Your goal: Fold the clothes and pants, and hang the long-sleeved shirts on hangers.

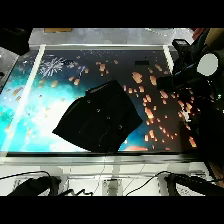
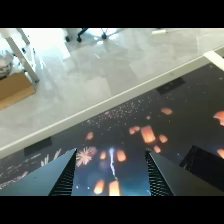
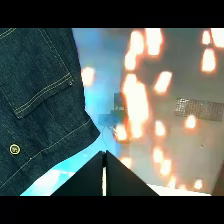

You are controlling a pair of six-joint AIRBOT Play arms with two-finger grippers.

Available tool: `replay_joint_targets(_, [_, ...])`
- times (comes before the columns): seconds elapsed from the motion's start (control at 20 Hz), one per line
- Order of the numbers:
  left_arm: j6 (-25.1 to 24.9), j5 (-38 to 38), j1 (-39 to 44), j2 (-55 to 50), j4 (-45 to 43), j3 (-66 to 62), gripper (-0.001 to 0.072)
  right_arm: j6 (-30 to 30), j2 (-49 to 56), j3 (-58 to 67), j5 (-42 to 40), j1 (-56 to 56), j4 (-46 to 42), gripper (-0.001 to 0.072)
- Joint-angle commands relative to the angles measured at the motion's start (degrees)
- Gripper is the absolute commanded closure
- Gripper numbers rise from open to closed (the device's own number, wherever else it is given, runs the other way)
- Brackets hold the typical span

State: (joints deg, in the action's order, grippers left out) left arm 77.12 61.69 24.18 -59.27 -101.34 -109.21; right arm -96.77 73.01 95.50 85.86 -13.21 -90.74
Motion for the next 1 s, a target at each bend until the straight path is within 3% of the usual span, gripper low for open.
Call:
replay_joint_targets(0.0, [0.0,0.0,0.0,0.0,0.0,0.0,0.0241,0.0,0.0,0.0,0.0,0.0,0.0,0.067])
replay_joint_targets(0.95, [0.0,-0.6,0.0,-1.0,0.0,0.0,0.0241,0.0,0.1,0.0,-1.9,0.0,0.2,0.0669])
